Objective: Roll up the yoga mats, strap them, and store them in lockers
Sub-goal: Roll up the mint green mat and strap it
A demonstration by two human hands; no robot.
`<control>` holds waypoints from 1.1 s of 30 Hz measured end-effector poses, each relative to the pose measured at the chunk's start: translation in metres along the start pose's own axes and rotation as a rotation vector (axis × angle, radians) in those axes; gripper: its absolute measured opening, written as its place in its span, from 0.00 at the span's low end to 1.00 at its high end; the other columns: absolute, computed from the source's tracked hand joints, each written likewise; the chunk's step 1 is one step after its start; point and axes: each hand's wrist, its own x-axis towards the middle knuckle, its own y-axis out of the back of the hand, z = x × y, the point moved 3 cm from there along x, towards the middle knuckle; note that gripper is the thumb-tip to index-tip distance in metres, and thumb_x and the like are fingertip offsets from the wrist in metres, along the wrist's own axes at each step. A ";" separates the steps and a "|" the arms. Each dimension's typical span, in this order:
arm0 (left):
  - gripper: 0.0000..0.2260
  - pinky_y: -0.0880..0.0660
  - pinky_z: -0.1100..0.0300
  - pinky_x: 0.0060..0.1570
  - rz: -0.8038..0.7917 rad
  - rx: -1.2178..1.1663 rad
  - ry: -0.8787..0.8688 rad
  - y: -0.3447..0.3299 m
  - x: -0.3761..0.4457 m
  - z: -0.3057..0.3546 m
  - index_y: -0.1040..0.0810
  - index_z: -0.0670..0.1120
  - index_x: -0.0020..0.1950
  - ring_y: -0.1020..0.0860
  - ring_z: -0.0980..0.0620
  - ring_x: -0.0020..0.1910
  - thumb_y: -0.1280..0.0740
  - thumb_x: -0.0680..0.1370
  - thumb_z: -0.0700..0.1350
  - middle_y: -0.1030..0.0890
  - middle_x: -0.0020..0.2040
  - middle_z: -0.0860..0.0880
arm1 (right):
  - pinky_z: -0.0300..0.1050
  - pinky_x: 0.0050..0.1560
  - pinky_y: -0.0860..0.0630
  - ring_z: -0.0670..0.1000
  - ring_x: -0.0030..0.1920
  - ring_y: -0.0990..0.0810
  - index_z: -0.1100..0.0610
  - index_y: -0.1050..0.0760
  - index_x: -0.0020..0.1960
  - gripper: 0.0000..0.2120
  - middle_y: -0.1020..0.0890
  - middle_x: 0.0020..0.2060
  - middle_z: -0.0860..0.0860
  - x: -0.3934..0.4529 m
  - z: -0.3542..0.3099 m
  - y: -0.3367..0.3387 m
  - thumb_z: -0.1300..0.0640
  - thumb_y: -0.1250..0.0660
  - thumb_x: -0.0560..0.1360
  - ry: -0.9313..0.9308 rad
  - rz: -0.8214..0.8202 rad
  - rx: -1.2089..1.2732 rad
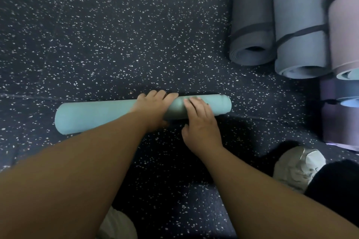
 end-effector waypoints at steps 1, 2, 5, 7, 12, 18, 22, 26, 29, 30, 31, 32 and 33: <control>0.37 0.35 0.48 0.64 0.003 0.015 0.027 0.000 0.001 0.002 0.49 0.54 0.76 0.35 0.47 0.67 0.31 0.74 0.56 0.35 0.69 0.49 | 0.54 0.75 0.47 0.56 0.73 0.39 0.61 0.35 0.72 0.33 0.33 0.71 0.56 0.001 0.001 0.001 0.65 0.34 0.67 0.003 -0.008 0.002; 0.36 0.34 0.48 0.63 0.007 0.025 0.053 0.000 0.003 0.005 0.47 0.53 0.75 0.34 0.47 0.66 0.31 0.74 0.54 0.34 0.68 0.49 | 0.53 0.76 0.49 0.56 0.74 0.40 0.61 0.36 0.73 0.34 0.33 0.72 0.55 0.002 0.002 0.001 0.65 0.35 0.68 -0.001 -0.016 0.004; 0.29 0.33 0.47 0.60 -0.002 -0.003 0.115 0.005 0.005 0.012 0.41 0.52 0.71 0.32 0.46 0.64 0.30 0.74 0.51 0.31 0.65 0.49 | 0.55 0.76 0.48 0.56 0.75 0.42 0.60 0.39 0.75 0.34 0.35 0.73 0.54 0.005 0.001 0.009 0.66 0.36 0.69 0.020 -0.012 0.012; 0.27 0.32 0.47 0.58 0.004 -0.074 0.153 0.013 0.003 0.013 0.39 0.52 0.69 0.32 0.46 0.63 0.31 0.74 0.51 0.29 0.64 0.50 | 0.53 0.77 0.55 0.52 0.77 0.50 0.56 0.46 0.77 0.35 0.43 0.76 0.50 0.010 -0.001 0.020 0.64 0.39 0.72 0.018 -0.069 -0.033; 0.23 0.39 0.50 0.55 0.205 -0.084 0.213 0.053 -0.015 0.003 0.37 0.55 0.67 0.34 0.49 0.60 0.34 0.74 0.54 0.25 0.59 0.53 | 0.54 0.74 0.61 0.49 0.77 0.60 0.53 0.51 0.78 0.34 0.53 0.78 0.48 0.020 -0.015 0.069 0.59 0.42 0.76 -0.034 0.036 -0.087; 0.25 0.35 0.51 0.57 0.237 -0.127 0.163 0.093 -0.062 0.001 0.38 0.54 0.70 0.31 0.47 0.61 0.34 0.75 0.55 0.26 0.61 0.51 | 0.58 0.74 0.60 0.55 0.77 0.61 0.55 0.52 0.78 0.37 0.55 0.78 0.53 0.004 -0.037 0.133 0.49 0.36 0.76 -0.048 0.234 -0.134; 0.27 0.29 0.50 0.56 0.282 -0.228 0.171 0.105 -0.107 0.007 0.38 0.53 0.71 0.29 0.47 0.60 0.32 0.74 0.53 0.31 0.61 0.50 | 0.56 0.75 0.51 0.57 0.77 0.57 0.53 0.59 0.78 0.45 0.58 0.77 0.56 -0.027 -0.057 0.170 0.43 0.33 0.74 -0.051 0.243 -0.048; 0.33 0.29 0.48 0.59 0.299 -0.338 0.110 0.114 -0.145 0.023 0.45 0.60 0.74 0.30 0.47 0.62 0.31 0.75 0.50 0.29 0.63 0.51 | 0.46 0.73 0.44 0.53 0.75 0.46 0.56 0.58 0.78 0.47 0.47 0.77 0.53 -0.061 -0.078 0.210 0.50 0.29 0.73 -0.001 0.264 0.221; 0.43 0.29 0.49 0.58 0.291 -0.357 0.034 0.126 -0.176 0.048 0.59 0.67 0.74 0.28 0.45 0.61 0.31 0.75 0.47 0.31 0.67 0.49 | 0.44 0.71 0.43 0.55 0.73 0.41 0.57 0.54 0.78 0.45 0.44 0.76 0.53 -0.090 -0.089 0.236 0.50 0.29 0.73 0.041 0.313 0.144; 0.44 0.29 0.50 0.58 0.291 -0.348 0.008 0.129 -0.185 0.057 0.62 0.68 0.73 0.27 0.45 0.61 0.31 0.75 0.47 0.32 0.69 0.49 | 0.44 0.71 0.43 0.55 0.72 0.40 0.57 0.53 0.78 0.44 0.43 0.76 0.53 -0.099 -0.093 0.244 0.50 0.29 0.73 0.056 0.329 0.119; 0.45 0.28 0.50 0.58 0.292 -0.358 -0.013 0.132 -0.194 0.066 0.64 0.68 0.73 0.26 0.44 0.61 0.31 0.74 0.47 0.33 0.71 0.49 | 0.43 0.70 0.43 0.54 0.72 0.40 0.57 0.51 0.78 0.43 0.43 0.75 0.52 -0.109 -0.095 0.251 0.50 0.29 0.73 0.070 0.342 0.099; 0.45 0.28 0.50 0.58 0.292 -0.386 -0.034 0.134 -0.202 0.075 0.64 0.68 0.72 0.26 0.44 0.61 0.31 0.73 0.47 0.34 0.72 0.50 | 0.43 0.70 0.43 0.54 0.71 0.39 0.56 0.50 0.78 0.42 0.43 0.75 0.51 -0.120 -0.099 0.259 0.50 0.29 0.73 0.084 0.349 0.083; 0.45 0.28 0.50 0.58 0.296 -0.420 -0.048 0.136 -0.210 0.084 0.63 0.67 0.73 0.25 0.44 0.61 0.31 0.73 0.47 0.33 0.72 0.49 | 0.42 0.70 0.43 0.55 0.71 0.39 0.56 0.49 0.77 0.41 0.42 0.75 0.51 -0.131 -0.103 0.266 0.51 0.29 0.73 0.102 0.359 0.066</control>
